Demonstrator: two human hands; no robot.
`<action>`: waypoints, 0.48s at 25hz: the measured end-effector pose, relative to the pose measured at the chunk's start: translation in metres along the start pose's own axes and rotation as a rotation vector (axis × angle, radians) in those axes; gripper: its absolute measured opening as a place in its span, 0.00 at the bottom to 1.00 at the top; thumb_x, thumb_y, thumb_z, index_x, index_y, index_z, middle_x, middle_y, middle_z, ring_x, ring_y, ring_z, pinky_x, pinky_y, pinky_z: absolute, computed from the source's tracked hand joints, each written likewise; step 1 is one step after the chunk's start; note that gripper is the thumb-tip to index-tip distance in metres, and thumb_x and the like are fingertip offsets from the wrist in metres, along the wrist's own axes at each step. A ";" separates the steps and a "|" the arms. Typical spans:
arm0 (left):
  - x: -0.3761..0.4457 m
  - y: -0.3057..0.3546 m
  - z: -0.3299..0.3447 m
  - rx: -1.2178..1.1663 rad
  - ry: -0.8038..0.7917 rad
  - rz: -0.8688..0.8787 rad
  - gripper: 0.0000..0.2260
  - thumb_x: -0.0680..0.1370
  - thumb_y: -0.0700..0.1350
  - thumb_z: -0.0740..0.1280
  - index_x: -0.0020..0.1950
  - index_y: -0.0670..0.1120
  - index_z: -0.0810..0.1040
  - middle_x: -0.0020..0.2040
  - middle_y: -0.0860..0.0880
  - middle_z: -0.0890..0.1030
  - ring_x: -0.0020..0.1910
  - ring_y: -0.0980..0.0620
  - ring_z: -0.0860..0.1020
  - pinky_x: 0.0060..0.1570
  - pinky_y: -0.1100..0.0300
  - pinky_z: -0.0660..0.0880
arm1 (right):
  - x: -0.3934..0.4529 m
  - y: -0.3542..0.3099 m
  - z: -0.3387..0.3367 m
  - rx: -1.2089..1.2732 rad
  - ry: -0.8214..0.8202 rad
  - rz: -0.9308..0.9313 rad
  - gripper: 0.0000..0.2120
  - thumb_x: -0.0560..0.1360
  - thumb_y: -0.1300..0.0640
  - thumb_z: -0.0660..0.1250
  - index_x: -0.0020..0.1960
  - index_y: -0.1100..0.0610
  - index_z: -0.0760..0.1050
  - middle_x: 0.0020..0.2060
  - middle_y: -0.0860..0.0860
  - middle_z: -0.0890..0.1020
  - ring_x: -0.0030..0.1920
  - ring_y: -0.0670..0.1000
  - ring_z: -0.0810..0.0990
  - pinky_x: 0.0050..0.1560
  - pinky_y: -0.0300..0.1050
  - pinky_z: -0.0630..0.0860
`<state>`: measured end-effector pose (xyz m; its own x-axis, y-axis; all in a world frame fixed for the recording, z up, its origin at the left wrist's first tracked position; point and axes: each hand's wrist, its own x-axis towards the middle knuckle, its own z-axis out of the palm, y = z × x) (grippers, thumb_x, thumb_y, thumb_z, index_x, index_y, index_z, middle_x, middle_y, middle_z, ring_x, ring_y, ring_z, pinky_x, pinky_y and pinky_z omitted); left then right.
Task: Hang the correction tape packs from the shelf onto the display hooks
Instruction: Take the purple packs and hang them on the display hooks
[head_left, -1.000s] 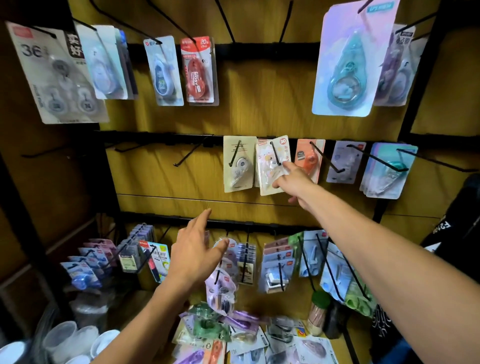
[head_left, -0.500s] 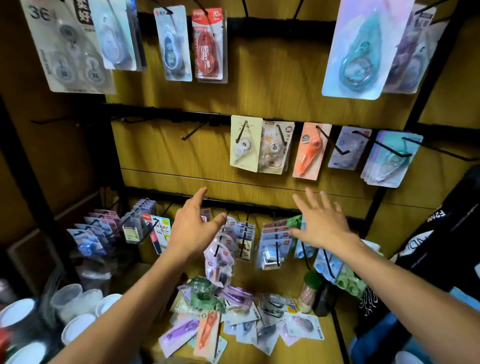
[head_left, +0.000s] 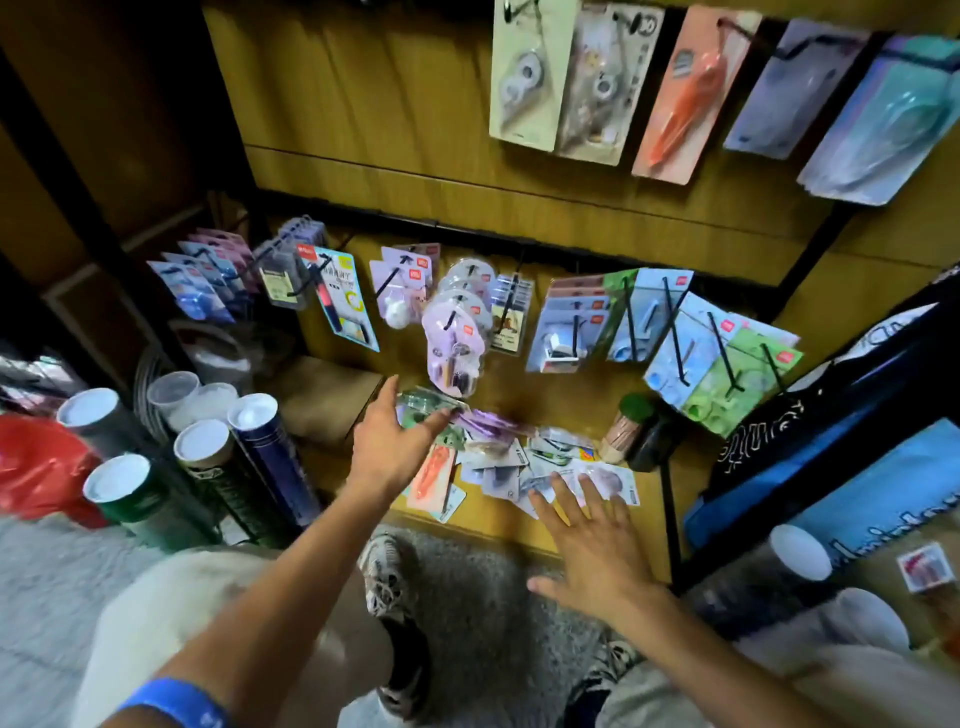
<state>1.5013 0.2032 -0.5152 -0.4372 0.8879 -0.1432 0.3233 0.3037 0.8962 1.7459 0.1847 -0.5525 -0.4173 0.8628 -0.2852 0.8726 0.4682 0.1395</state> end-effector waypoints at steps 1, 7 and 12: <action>0.001 -0.017 0.007 0.052 -0.022 -0.029 0.44 0.64 0.67 0.70 0.77 0.54 0.61 0.73 0.47 0.71 0.70 0.43 0.70 0.69 0.46 0.68 | 0.011 -0.003 0.012 0.010 -0.003 0.008 0.51 0.65 0.26 0.66 0.79 0.48 0.55 0.79 0.56 0.56 0.77 0.64 0.56 0.69 0.67 0.61; 0.043 -0.107 0.054 0.335 -0.100 -0.214 0.44 0.70 0.61 0.72 0.79 0.50 0.55 0.75 0.42 0.66 0.70 0.38 0.67 0.68 0.46 0.67 | 0.092 -0.002 0.082 0.137 -0.227 0.127 0.49 0.71 0.28 0.60 0.80 0.46 0.37 0.80 0.51 0.40 0.79 0.60 0.40 0.74 0.64 0.51; 0.096 -0.157 0.095 0.399 -0.197 -0.314 0.45 0.71 0.62 0.71 0.80 0.48 0.53 0.74 0.40 0.65 0.71 0.37 0.65 0.68 0.45 0.66 | 0.175 -0.003 0.135 0.150 -0.285 0.143 0.50 0.69 0.26 0.61 0.80 0.46 0.40 0.80 0.52 0.43 0.79 0.61 0.44 0.76 0.63 0.50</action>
<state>1.4884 0.2740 -0.7096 -0.4110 0.7697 -0.4884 0.5125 0.6382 0.5745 1.7048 0.3085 -0.7311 -0.2193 0.8195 -0.5295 0.9534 0.2953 0.0621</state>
